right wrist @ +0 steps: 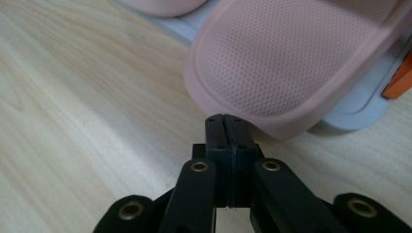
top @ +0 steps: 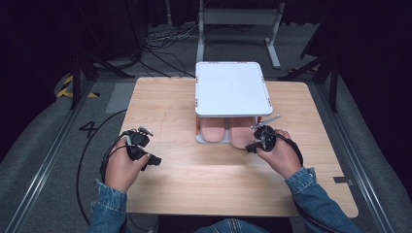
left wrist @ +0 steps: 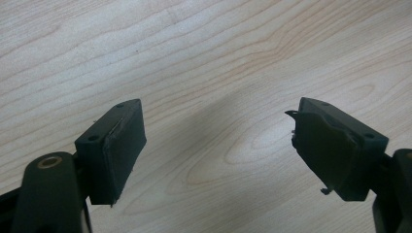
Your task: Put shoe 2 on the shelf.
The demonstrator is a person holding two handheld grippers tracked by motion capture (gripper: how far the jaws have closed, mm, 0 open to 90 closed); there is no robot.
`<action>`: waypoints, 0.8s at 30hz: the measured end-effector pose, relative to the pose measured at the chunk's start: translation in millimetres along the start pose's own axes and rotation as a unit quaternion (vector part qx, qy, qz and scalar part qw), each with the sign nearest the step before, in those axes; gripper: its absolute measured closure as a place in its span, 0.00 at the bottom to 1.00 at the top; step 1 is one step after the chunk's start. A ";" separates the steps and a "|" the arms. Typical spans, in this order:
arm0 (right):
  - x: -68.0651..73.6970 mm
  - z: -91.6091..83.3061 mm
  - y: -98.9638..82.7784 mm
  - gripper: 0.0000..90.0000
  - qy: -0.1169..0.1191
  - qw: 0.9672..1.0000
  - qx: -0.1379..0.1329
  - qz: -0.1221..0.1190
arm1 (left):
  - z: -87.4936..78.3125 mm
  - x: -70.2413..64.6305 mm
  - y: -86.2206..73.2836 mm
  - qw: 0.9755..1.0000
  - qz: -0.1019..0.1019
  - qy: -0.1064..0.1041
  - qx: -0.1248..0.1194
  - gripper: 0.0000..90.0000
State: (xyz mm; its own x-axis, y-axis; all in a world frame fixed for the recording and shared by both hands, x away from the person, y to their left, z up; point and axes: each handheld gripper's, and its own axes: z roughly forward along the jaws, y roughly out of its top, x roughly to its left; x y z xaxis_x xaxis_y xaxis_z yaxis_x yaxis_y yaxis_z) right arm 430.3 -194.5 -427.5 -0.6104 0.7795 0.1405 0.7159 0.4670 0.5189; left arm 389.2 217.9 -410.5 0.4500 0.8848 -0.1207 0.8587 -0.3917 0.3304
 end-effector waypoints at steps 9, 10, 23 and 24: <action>-8.5 11.2 8.6 1.00 0.006 1.000 -0.021 0.013 | 0.8 -0.8 0.2 1.000 0.000 0.001 0.002 0.22; -8.2 12.5 8.8 1.00 0.005 1.000 -0.025 0.011 | 1.2 -1.1 0.8 1.000 0.004 0.000 0.003 0.22; 0.4 11.0 6.9 0.92 0.015 0.998 -0.061 -0.030 | 3.4 -4.0 7.6 1.000 0.015 -0.004 0.004 0.22; 2.0 6.1 6.4 0.89 0.017 0.997 -0.063 -0.030 | 3.9 -4.9 9.0 1.000 0.014 -0.004 0.003 0.22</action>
State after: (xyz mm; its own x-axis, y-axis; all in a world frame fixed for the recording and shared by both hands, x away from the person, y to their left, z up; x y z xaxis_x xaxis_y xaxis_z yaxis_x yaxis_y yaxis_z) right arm 435.7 -187.4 -429.1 -0.6631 0.7364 0.1342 0.6314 0.4540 0.6287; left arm 395.7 209.0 -410.5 0.4751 0.8718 -0.1192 0.8475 -0.4169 0.3286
